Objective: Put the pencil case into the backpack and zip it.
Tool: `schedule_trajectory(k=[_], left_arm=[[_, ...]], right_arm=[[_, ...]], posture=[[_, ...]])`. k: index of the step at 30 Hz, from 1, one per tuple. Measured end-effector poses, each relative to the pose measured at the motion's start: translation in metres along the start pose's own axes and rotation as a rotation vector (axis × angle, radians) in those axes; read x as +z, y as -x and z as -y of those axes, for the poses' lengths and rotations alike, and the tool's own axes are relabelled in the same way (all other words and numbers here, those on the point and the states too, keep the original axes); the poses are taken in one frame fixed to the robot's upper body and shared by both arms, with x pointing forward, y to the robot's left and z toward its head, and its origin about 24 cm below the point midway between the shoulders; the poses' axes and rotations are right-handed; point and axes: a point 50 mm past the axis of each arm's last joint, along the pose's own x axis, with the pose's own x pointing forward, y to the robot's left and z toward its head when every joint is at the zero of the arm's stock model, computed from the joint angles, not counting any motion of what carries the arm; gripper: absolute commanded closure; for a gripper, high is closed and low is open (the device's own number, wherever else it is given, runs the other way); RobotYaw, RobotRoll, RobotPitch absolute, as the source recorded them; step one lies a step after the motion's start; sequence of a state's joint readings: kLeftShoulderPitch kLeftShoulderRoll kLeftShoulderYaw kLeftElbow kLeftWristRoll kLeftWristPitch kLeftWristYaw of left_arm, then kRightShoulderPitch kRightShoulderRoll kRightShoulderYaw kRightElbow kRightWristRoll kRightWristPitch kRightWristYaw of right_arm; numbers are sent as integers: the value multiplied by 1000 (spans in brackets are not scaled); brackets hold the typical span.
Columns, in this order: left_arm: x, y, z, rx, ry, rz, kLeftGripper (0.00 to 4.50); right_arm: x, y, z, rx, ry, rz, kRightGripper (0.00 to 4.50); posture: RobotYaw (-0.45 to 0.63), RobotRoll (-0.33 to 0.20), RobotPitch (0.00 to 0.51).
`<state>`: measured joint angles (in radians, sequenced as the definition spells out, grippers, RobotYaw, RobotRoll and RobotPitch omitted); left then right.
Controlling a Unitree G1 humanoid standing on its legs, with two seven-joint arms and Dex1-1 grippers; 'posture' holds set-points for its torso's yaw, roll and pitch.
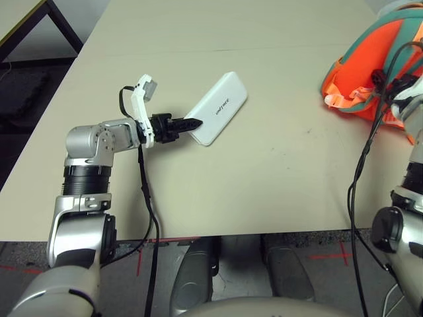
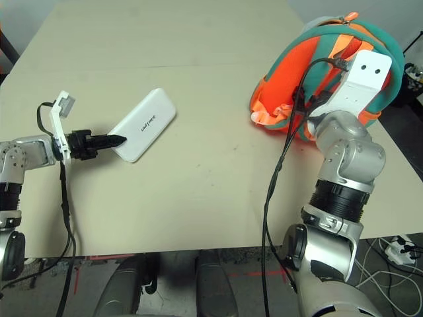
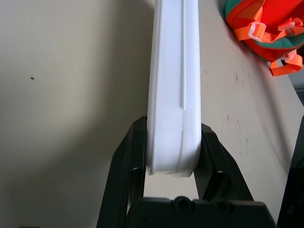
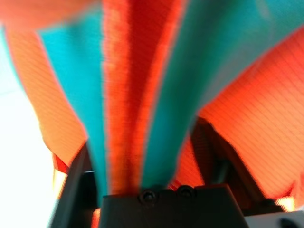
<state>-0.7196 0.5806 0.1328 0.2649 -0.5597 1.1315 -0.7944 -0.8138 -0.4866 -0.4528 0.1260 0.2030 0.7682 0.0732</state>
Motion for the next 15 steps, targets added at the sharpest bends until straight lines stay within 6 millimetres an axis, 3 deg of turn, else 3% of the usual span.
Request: schedule_trajectory(k=[7, 9, 15], left_arm=[[2, -5, -1, -2, -1, 7, 3089], [2, -7, -1, -2, 0, 0, 3089], [4, -9, -5, 7, -13, -18, 3089]], right_arm=[[2, 3, -5, 38, -17, -9, 4383], [5, 10, -10, 98, -32, -42, 4418], [16, 70, -36, 506, -46, -251, 4419]], posture=[[39, 0, 165], [26, 0, 162], [-51, 0, 166]])
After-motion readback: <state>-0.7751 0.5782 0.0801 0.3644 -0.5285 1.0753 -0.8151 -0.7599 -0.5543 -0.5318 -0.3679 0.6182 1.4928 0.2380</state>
